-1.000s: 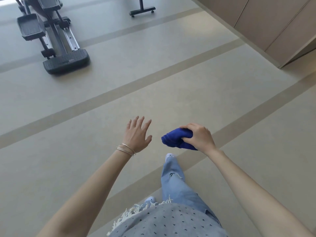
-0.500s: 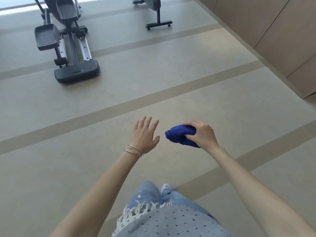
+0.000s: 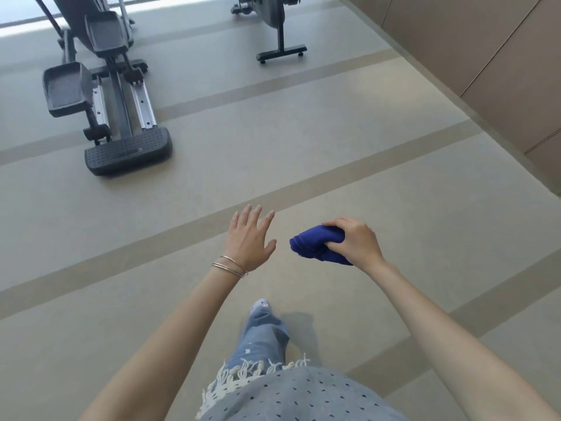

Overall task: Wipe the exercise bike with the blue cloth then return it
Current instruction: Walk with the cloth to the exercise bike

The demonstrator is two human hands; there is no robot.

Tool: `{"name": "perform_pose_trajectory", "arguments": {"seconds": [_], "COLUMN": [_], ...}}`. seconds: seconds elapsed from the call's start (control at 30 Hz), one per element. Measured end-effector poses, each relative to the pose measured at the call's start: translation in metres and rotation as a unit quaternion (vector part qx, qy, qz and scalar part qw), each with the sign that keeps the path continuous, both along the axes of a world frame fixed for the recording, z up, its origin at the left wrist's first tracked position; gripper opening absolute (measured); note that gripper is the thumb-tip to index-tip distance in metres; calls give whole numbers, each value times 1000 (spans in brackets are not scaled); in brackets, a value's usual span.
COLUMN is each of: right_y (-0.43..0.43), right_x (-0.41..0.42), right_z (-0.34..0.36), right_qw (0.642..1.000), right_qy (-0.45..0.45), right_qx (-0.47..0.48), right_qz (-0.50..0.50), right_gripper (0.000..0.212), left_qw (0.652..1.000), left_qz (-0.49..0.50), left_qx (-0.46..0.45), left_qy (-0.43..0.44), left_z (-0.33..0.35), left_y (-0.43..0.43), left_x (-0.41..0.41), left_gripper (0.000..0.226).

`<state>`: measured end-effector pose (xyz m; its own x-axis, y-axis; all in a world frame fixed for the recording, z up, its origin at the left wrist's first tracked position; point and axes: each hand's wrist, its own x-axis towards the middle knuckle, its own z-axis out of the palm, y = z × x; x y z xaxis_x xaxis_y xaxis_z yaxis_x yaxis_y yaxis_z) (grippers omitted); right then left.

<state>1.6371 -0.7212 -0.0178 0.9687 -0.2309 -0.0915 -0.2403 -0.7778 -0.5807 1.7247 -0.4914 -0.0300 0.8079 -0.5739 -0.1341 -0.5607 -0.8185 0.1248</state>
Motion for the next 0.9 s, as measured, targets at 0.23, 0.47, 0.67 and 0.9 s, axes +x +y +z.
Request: {"name": "perform_pose_trajectory", "arguments": {"seconds": [0.23,0.47,0.67,0.9], "right_y": [5,-9,-39,-97], "right_x": [112,197,280,406], "right_z": [6,4,-5,5], "right_qw": [1000,999,999,999], "right_qy": [-21,-32,-23,-15], "right_qx": [-4,5,26,18], "right_qz": [-9,-22,-10,22], "right_gripper": [33,34,36,34], "left_qw": [1000,1000,1000,999], "left_qz": [-24,-18,-3,34], "left_qx": [-3,4,8,-1], "left_qy": [-18,-1,13,5], "left_z": [11,2,-7,7], "left_y": [-1,-7,-29,-85], "left_x": [125,202,276,386], "left_gripper": [65,65,65,65]}}
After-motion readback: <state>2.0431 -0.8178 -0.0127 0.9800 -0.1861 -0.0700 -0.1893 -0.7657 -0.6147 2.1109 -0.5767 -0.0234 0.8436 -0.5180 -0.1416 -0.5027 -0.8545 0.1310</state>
